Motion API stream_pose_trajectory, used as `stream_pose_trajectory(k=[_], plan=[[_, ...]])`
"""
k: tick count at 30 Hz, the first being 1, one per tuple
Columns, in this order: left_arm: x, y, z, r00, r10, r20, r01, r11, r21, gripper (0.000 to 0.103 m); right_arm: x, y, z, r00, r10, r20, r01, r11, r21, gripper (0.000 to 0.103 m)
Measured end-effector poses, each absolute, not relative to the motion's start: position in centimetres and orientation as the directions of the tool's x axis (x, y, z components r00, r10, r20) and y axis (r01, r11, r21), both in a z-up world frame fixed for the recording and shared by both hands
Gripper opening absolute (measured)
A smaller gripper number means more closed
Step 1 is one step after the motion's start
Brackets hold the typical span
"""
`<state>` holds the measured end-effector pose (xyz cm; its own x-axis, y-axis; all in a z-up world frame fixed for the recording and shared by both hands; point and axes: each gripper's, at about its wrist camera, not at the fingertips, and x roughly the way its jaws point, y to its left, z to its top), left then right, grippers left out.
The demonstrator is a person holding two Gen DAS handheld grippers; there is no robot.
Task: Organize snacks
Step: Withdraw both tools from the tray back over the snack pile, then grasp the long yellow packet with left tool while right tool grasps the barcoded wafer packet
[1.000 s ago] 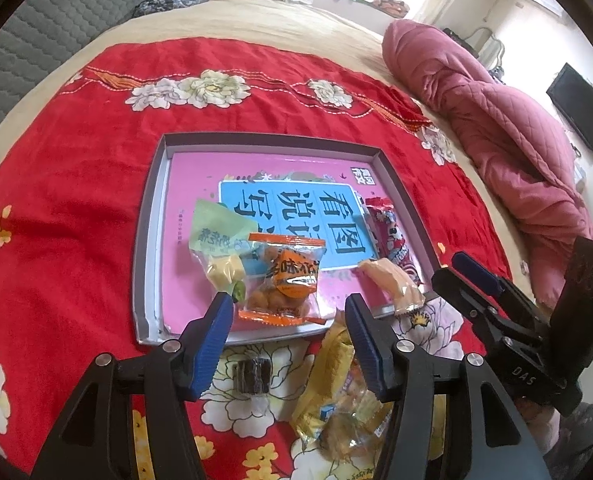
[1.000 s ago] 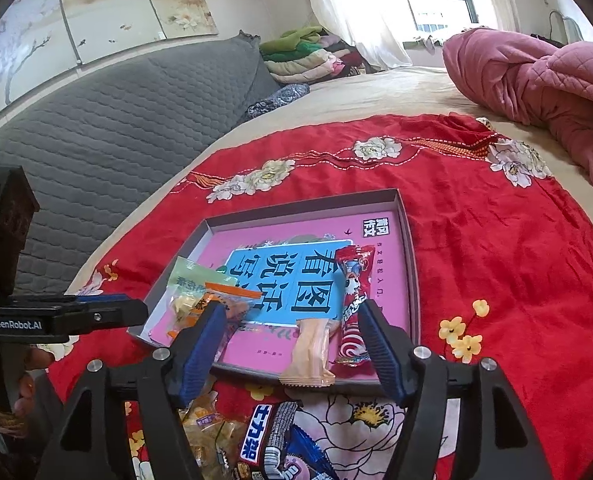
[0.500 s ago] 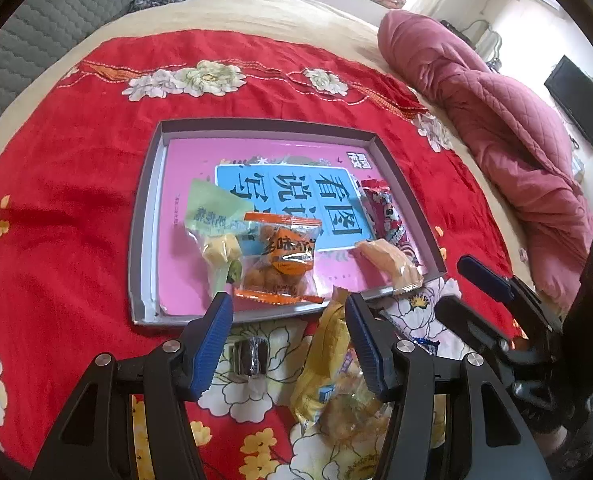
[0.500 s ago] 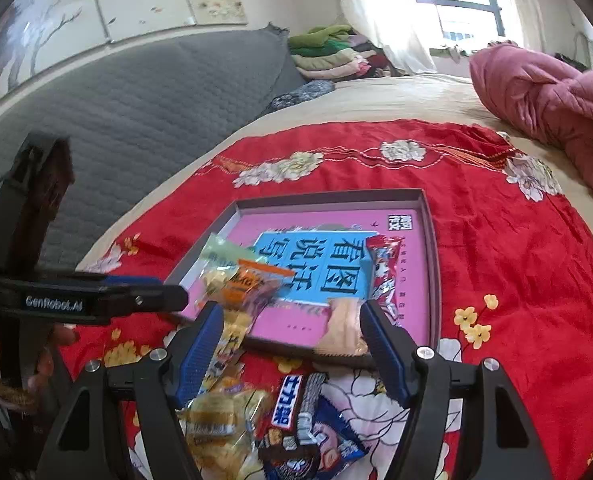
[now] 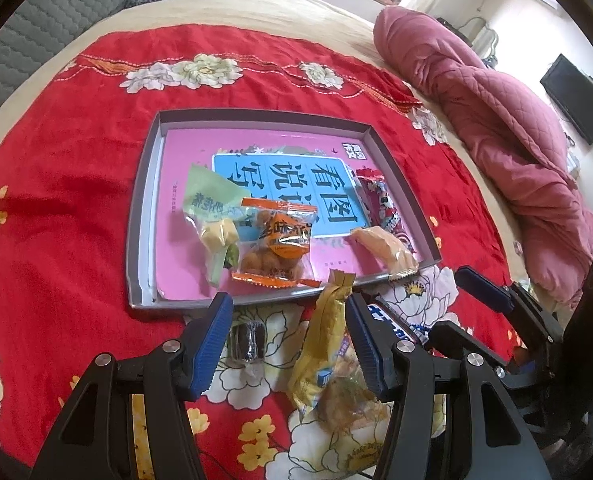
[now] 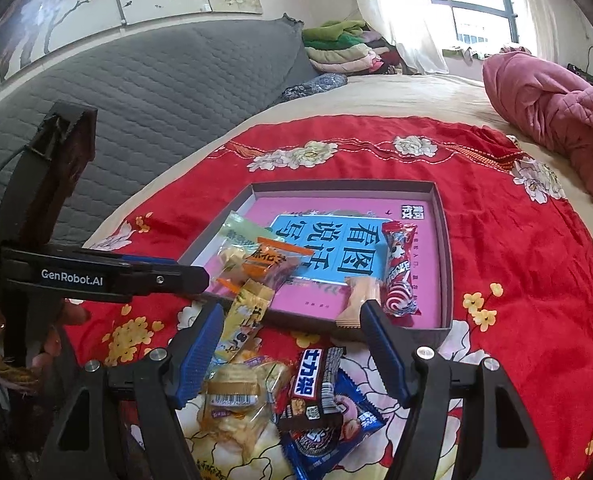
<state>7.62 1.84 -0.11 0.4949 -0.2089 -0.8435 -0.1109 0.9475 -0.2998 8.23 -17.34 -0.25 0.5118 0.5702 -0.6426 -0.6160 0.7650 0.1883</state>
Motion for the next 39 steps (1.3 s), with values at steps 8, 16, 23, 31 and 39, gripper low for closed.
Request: stream_pose_trajectory(k=[8, 16, 23, 31, 39], plan=[[7.3, 2.0, -0.5, 0.482, -0.226, -0.847, -0.108, 0.943, -0.314, 0.060, 7.4, -16.8, -0.8, 0.472, 0.577, -0.666, -0.645, 0.742, 0.185, 0.070], [7.2, 1.6, -0.8, 0.472, -0.244, -0.847, -0.098, 0.940, -0.326, 0.060, 6.1, -15.9, -1.3, 0.440, 0.578, -0.687, -0.680, 0.714, 0.165, 0.070], [7.3, 1.4, -1.2, 0.459, -0.259, -0.850, -0.093, 0.937, -0.336, 0.060, 5.3, -14.9, -2.0, 0.414, 0.571, -0.709, -0.711, 0.689, 0.140, 0.070], [7.4, 0.8, -2.3, 0.431, -0.276, -0.859, -0.084, 0.936, -0.343, 0.060, 4.9, -14.0, -2.7, 0.402, 0.556, -0.727, -0.730, 0.674, 0.112, 0.070], [7.7, -0.1, -3.2, 0.397, -0.291, -0.871, -0.067, 0.937, -0.343, 0.060, 4.7, -13.3, -3.4, 0.392, 0.546, -0.741, -0.746, 0.659, 0.091, 0.070]])
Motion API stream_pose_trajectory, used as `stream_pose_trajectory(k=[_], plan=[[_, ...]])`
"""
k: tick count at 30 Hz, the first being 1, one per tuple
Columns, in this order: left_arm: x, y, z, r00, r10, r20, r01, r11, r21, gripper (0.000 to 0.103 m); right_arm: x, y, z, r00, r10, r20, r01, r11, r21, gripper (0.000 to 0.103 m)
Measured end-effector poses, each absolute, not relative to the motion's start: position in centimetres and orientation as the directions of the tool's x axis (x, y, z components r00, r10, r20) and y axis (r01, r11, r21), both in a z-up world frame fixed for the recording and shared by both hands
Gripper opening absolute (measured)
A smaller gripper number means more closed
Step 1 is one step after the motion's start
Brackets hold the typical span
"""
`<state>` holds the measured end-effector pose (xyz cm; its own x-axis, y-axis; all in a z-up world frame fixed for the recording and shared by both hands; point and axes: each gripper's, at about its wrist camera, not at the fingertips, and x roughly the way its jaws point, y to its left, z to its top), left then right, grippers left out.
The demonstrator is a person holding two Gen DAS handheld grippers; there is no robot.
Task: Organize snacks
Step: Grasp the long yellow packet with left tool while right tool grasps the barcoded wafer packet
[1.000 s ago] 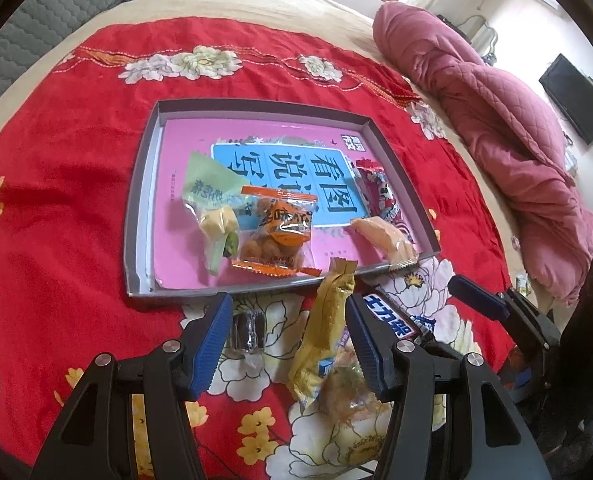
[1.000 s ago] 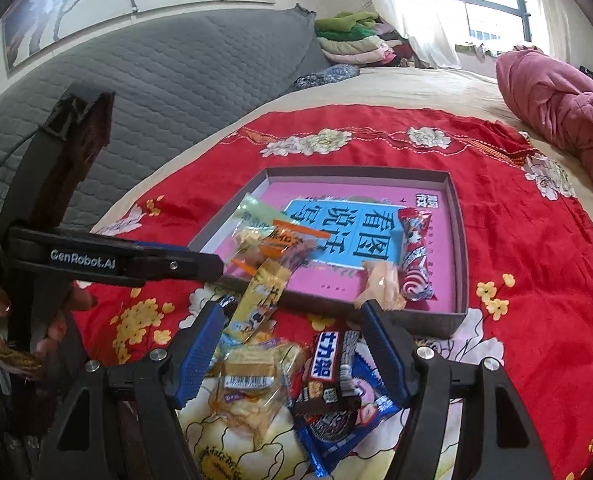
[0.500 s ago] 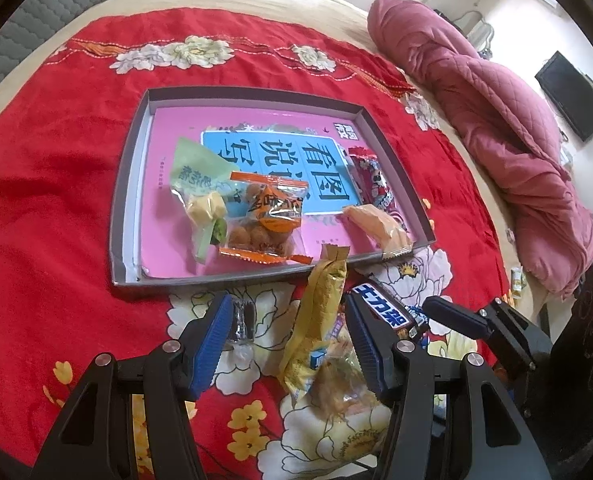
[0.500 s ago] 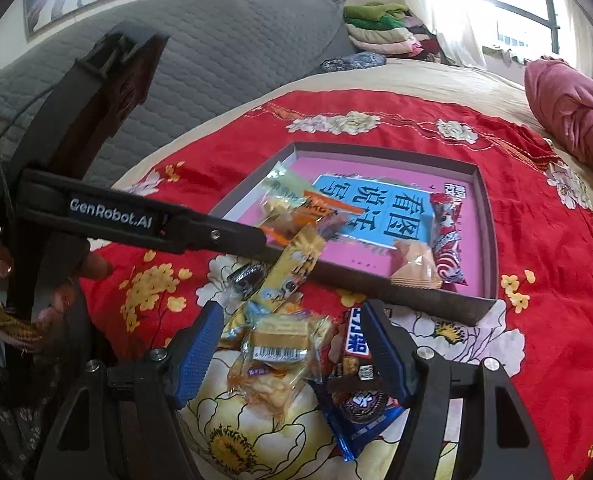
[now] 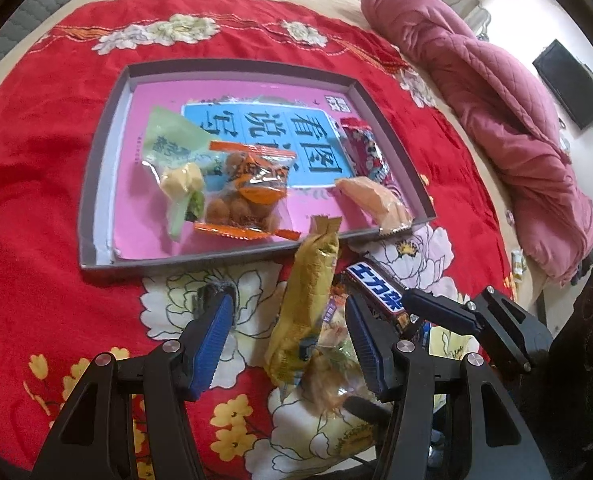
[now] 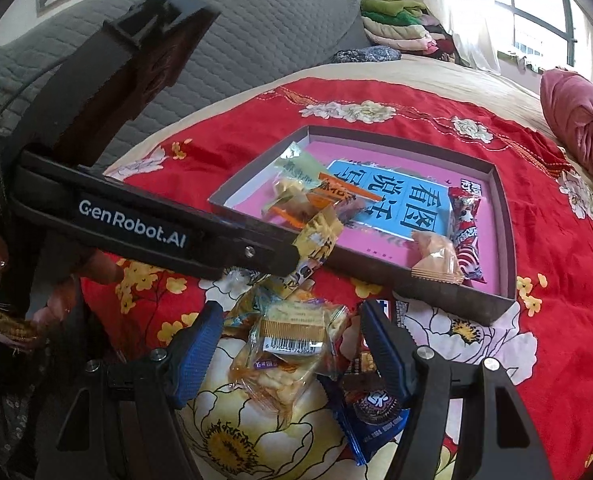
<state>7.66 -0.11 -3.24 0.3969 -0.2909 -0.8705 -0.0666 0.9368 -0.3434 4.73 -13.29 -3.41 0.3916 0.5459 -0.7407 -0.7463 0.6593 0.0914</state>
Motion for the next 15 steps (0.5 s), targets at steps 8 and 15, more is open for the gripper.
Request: stream_pose_trajectory(k=[8, 15], plan=[[8.0, -0.7, -3.9, 0.382, -0.309, -0.871, -0.055, 0.933, -0.355, 0.060, 4.7, -13.1, -3.8, 0.390, 0.536, -0.749, -0.751, 0.656, 0.079, 0.070], [8.5, -1.0, -4.7, 0.369, -0.325, -0.871, -0.053, 0.928, -0.369, 0.060, 4.7, -12.8, -4.2, 0.392, 0.531, -0.751, -0.760, 0.647, 0.061, 0.070]])
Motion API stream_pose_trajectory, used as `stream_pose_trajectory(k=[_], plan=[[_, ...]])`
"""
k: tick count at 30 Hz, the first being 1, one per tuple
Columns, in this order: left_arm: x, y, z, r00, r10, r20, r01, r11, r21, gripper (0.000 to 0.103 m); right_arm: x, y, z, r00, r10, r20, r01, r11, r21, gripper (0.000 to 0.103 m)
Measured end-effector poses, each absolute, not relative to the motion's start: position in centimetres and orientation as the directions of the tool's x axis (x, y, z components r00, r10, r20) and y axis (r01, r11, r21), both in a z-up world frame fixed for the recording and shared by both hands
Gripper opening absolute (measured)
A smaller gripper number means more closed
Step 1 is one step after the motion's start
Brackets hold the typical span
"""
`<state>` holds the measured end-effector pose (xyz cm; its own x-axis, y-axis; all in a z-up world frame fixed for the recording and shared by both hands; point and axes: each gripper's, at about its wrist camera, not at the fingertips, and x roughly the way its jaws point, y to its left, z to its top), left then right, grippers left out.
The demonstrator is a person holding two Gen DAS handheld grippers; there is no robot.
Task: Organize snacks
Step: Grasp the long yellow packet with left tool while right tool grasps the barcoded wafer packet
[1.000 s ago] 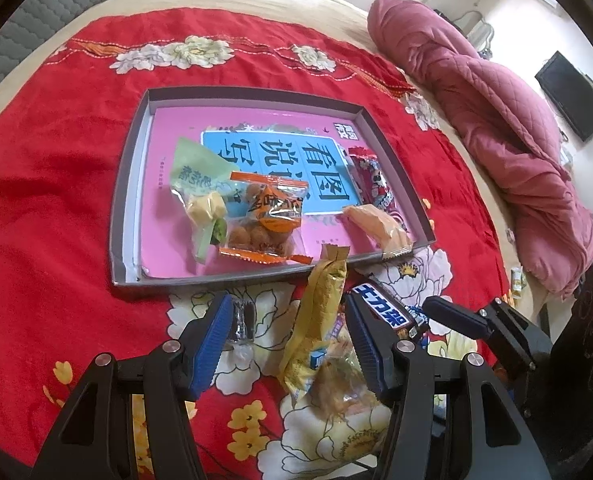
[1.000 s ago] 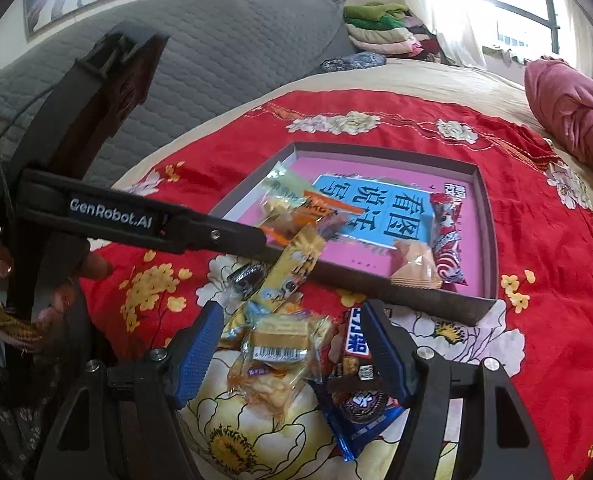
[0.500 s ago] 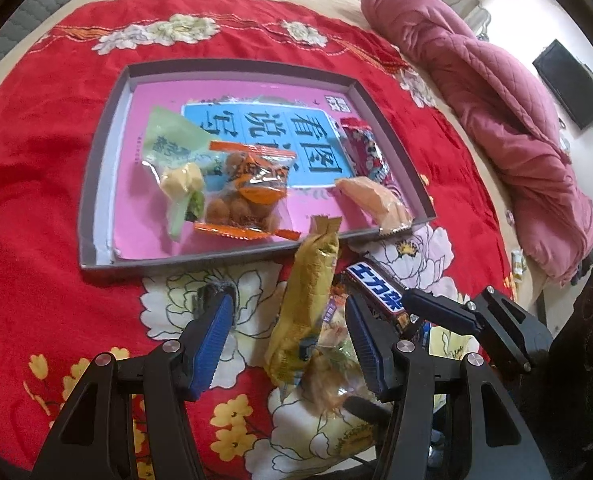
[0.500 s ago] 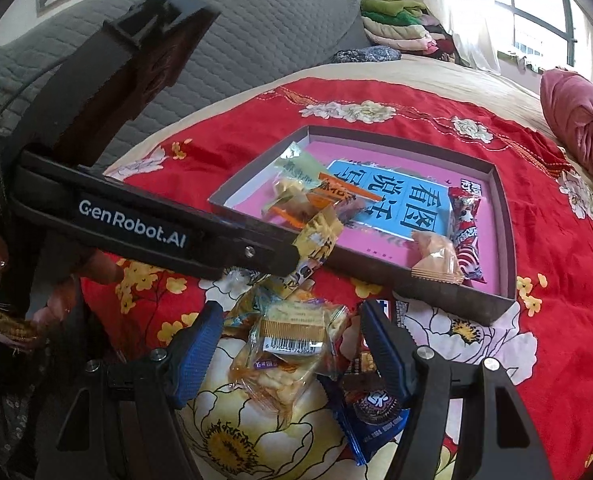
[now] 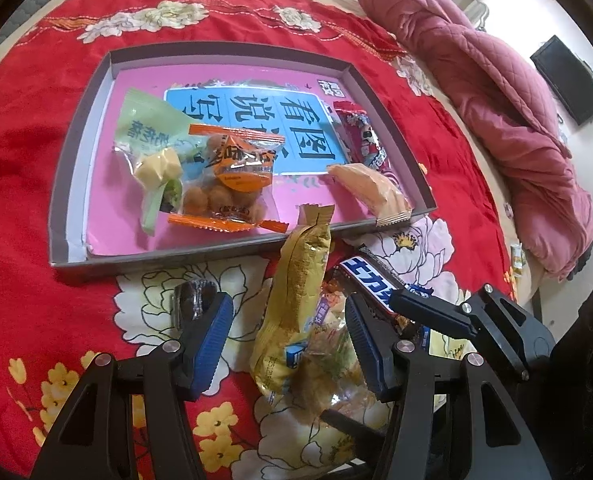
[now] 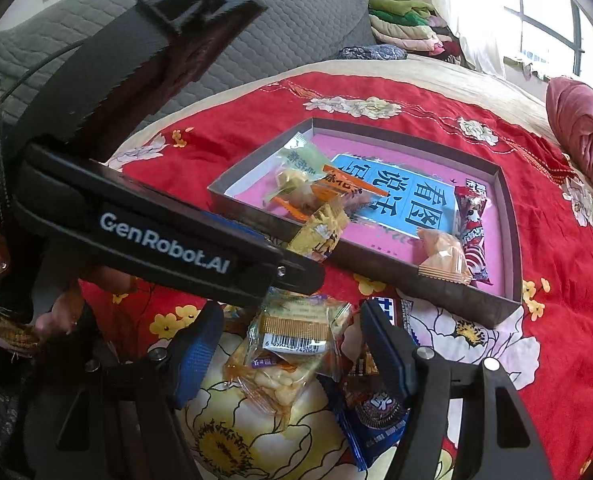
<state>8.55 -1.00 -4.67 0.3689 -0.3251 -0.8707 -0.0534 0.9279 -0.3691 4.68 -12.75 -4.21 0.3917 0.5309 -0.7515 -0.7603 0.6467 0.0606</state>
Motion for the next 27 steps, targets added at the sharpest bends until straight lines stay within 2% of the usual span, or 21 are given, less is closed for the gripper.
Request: stream_pose_trajectory(k=[14, 17, 21, 27], plan=[[8.9, -0.6, -5.4, 0.369, -0.347, -0.862, -0.069, 0.915, -0.398, 0.060, 4.8, -12.3, -4.9, 0.399, 0.517, -0.758, -0.766, 0.642, 0.034, 0.069], [9.0, -0.4, -5.6, 0.368, -0.353, -0.861, -0.074, 0.911, -0.405, 0.060, 4.8, -12.2, -5.1, 0.398, 0.515, -0.759, -0.770, 0.637, 0.029, 0.065], [9.1, -0.3, -5.7, 0.367, -0.359, -0.858, -0.076, 0.908, -0.412, 0.060, 4.7, -12.0, -5.3, 0.393, 0.514, -0.762, -0.778, 0.627, 0.023, 0.054], [9.1, 0.0, -5.8, 0.370, -0.365, -0.855, -0.084, 0.903, -0.421, 0.060, 4.8, -11.9, -5.6, 0.392, 0.509, -0.767, -0.780, 0.626, 0.016, 0.044]])
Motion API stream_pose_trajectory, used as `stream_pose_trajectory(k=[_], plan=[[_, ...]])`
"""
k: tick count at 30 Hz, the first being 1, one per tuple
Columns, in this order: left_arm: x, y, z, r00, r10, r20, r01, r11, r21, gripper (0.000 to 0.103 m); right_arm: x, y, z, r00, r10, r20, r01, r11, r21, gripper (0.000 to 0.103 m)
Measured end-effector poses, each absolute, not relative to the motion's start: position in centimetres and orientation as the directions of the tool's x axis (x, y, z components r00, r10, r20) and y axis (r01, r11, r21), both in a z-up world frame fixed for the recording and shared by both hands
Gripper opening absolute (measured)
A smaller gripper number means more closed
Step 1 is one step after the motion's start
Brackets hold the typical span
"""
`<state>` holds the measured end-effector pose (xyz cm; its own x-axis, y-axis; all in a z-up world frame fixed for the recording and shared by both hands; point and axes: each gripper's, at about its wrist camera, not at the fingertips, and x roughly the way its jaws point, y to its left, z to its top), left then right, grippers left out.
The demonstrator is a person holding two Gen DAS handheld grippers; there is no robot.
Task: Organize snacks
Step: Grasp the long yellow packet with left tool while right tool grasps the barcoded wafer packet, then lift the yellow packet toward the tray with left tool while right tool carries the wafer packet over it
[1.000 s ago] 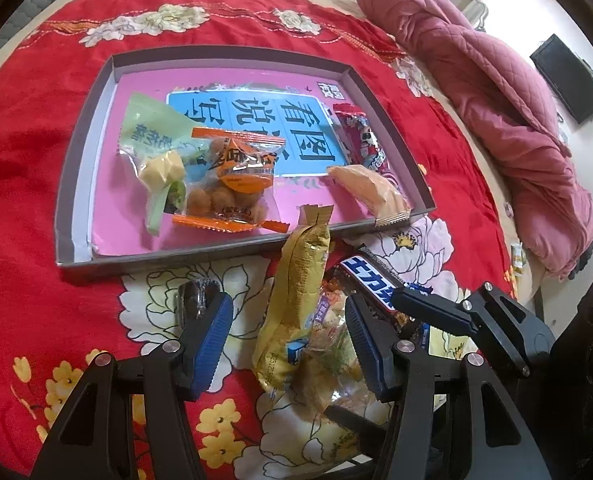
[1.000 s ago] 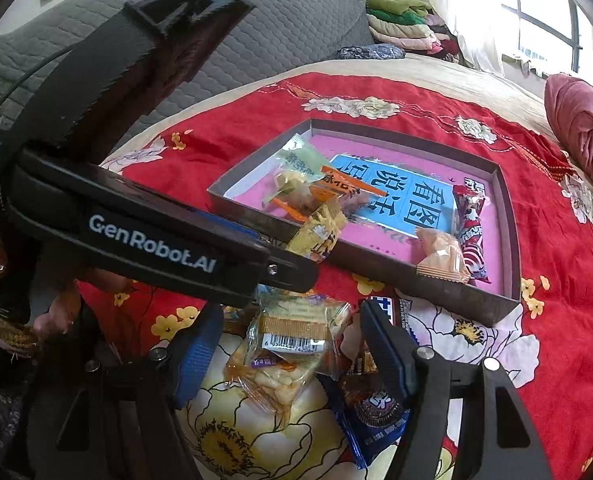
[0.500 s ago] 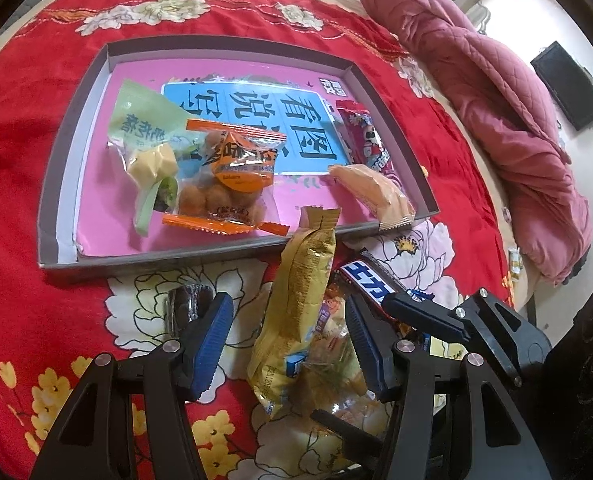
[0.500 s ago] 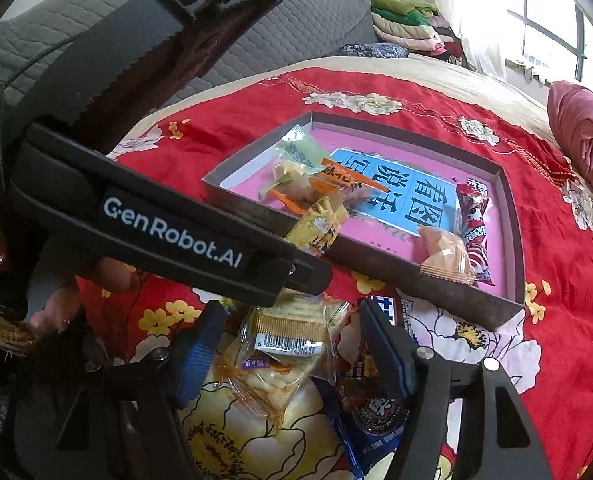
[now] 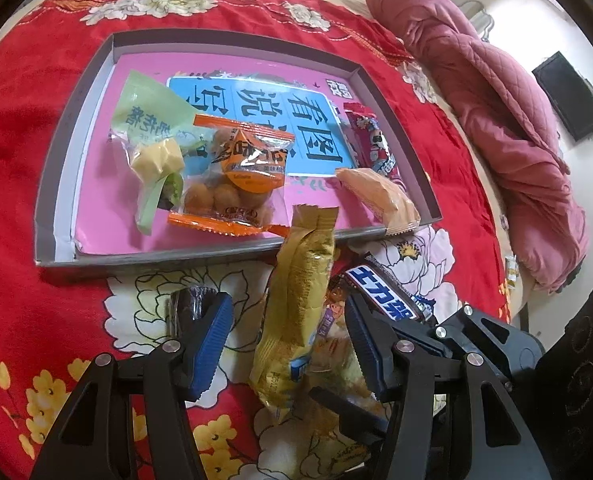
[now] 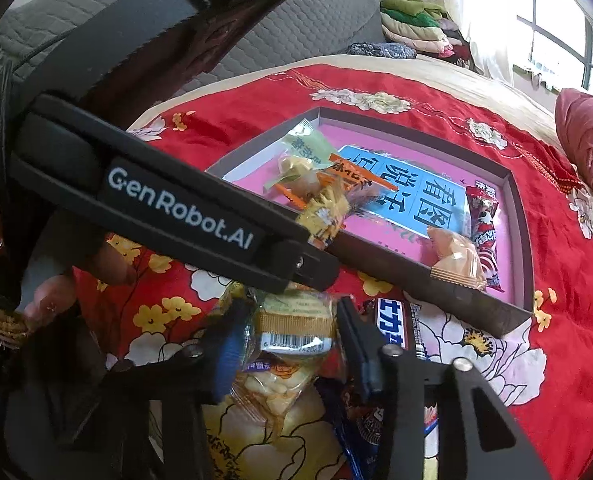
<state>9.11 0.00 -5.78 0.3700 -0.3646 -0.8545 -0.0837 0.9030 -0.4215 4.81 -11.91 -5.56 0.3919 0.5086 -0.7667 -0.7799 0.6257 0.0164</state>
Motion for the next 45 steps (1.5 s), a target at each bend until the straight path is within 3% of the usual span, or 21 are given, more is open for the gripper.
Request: stream_pose_trajectory(k=[17, 22, 24, 30, 45], plan=[[9.4, 0.4, -6.4, 0.357, -0.368, -0.858, -0.104, 0.898, -0.428, 0.054, 5.0, -11.7, -5.6, 0.399, 0.503, -0.767, -0.786, 0.619, -0.003, 0.041], [9.5, 0.6, -6.6, 0.355, -0.373, -0.857, -0.115, 0.893, -0.436, 0.042, 5.1, -11.6, -5.6, 0.397, 0.503, -0.767, -0.785, 0.620, 0.000, 0.041], [9.4, 0.6, -6.6, 0.355, -0.372, -0.857, -0.114, 0.893, -0.435, 0.031, 5.1, -11.6, -5.6, 0.397, 0.504, -0.767, -0.786, 0.618, -0.001, 0.041], [9.3, 0.7, -6.1, 0.378, -0.372, -0.848, -0.102, 0.893, -0.437, 0.019, 5.2, -11.7, -5.6, 0.399, 0.506, -0.765, -0.785, 0.619, 0.000, 0.041], [8.5, 1.9, -3.6, 0.448, -0.364, -0.816, -0.097, 0.888, -0.450, 0.016, 5.7, -12.5, -5.0, 0.388, 0.540, -0.747, -0.773, 0.633, 0.055, 0.040]])
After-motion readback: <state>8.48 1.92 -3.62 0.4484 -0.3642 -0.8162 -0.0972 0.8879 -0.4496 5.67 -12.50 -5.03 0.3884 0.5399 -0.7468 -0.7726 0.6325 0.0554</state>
